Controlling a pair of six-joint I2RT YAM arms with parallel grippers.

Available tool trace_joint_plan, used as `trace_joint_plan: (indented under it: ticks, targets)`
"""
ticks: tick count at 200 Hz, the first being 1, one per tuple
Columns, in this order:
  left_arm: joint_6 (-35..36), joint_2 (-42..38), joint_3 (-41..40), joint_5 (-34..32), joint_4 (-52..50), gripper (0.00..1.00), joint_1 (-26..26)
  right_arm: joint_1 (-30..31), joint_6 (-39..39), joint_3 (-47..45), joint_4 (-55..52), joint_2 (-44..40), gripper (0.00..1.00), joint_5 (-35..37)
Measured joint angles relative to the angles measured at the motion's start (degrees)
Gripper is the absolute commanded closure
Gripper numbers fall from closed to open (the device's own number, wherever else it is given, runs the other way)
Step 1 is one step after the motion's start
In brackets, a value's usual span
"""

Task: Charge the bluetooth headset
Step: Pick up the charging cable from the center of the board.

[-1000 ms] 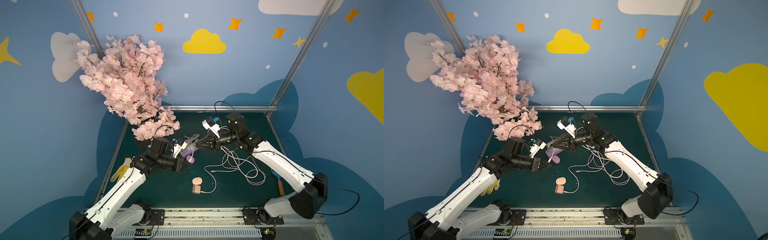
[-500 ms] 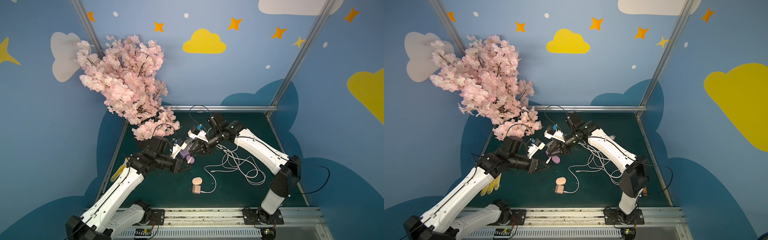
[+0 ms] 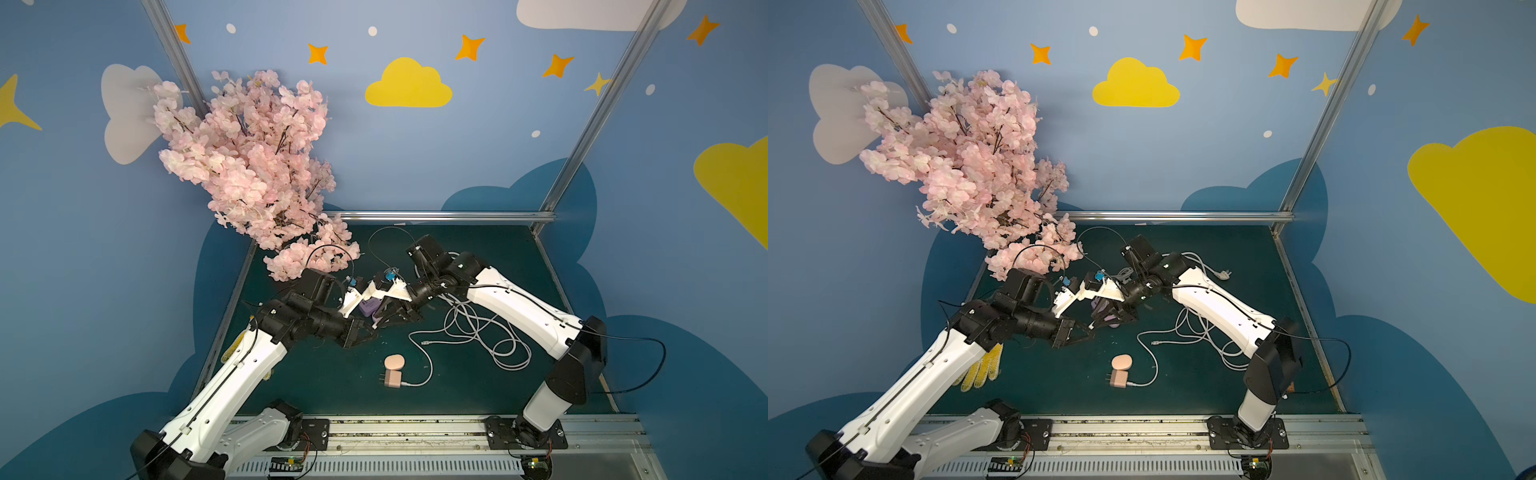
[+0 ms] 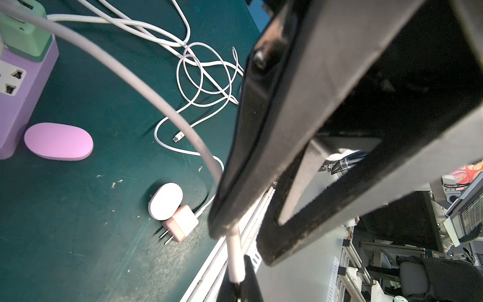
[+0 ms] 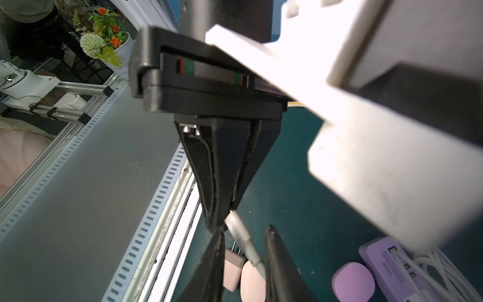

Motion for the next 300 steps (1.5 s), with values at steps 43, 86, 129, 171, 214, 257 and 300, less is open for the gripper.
trace_joint_plan:
  ticks: [43,86,129,171,214,257,300]
  targets:
    - [2.08,1.05,1.25,-0.66,-2.67,0.97,0.17,0.46,-0.90,1.84,-0.81,2.10,0.71,0.17]
    - [3.65,1.07,3.15,-2.29,-5.03,0.97,0.17,0.52,-1.18,1.84,-1.51,2.32,0.66,0.48]
    - [4.85,1.07,3.98,-3.89,-6.16,0.97,0.17,0.57,-0.96,1.84,-1.68,2.32,0.75,0.50]
    - [5.11,1.07,3.98,-5.46,-6.99,0.97,0.24,0.59,-0.07,1.84,-1.66,2.32,0.95,-0.07]
    - [5.25,0.04,3.98,-7.06,-7.28,0.97,0.24,0.61,1.22,0.55,-1.03,2.32,0.68,-1.16]
    - [5.35,-0.44,4.26,-7.08,-7.63,0.97,0.26,0.61,1.22,-0.90,0.61,2.32,0.62,-1.22]
    - [5.79,-0.33,5.01,-7.02,-7.78,0.97,0.26,0.61,-1.16,3.39,-0.50,4.63,0.61,-2.58]
